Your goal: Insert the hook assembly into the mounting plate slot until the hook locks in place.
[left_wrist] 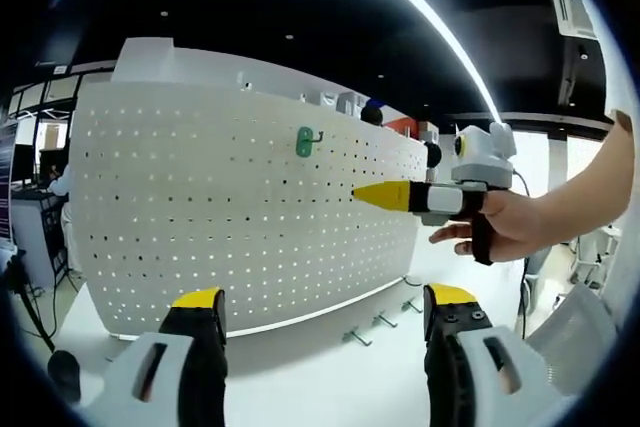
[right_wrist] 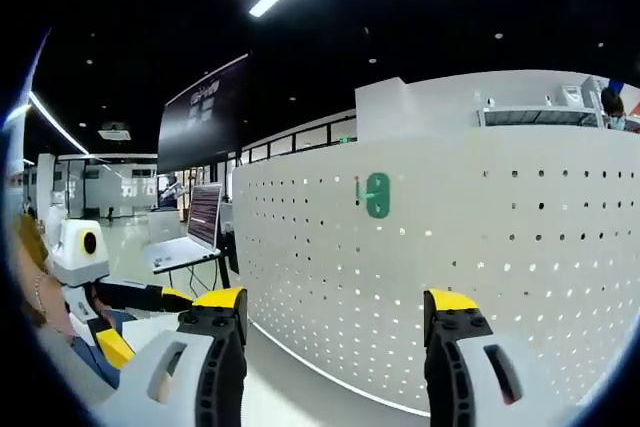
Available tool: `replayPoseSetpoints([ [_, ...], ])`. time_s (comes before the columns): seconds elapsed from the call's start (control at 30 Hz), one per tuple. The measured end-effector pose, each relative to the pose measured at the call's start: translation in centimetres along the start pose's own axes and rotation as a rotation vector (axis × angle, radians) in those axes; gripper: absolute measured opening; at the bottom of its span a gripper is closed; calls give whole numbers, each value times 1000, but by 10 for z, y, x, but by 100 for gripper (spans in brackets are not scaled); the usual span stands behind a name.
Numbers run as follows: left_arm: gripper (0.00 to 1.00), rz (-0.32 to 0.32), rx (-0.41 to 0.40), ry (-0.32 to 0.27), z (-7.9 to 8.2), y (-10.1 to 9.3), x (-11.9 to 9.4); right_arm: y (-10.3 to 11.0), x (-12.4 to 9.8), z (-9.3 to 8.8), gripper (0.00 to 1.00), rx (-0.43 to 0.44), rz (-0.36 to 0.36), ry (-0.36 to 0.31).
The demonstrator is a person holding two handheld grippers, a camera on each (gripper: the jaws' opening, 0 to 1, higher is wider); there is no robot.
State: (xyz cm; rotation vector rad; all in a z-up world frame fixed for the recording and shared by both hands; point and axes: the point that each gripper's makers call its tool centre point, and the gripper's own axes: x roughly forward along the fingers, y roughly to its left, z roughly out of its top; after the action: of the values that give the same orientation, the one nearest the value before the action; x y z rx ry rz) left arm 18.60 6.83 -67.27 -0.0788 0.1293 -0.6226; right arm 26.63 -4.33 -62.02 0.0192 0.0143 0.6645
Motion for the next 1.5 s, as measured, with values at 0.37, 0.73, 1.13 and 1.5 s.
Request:
replayPoseSetpoints([
  [0.37,83,-6,1,6,-2,-2,-1,-4,-32,-19,71,6,-17,26],
  [0.73,84,-9,7,19,-5,-4,-5,-13,-65,-45,71,21,-48,78],
  [1.13,84,-7,12,42,-11,-3,-12,-19,-102,-69,73,28,-74,133],
  [1.5,84,-27,13,76,-20,-5,-17,-25,-127,-86,73,56,-102,174],
])
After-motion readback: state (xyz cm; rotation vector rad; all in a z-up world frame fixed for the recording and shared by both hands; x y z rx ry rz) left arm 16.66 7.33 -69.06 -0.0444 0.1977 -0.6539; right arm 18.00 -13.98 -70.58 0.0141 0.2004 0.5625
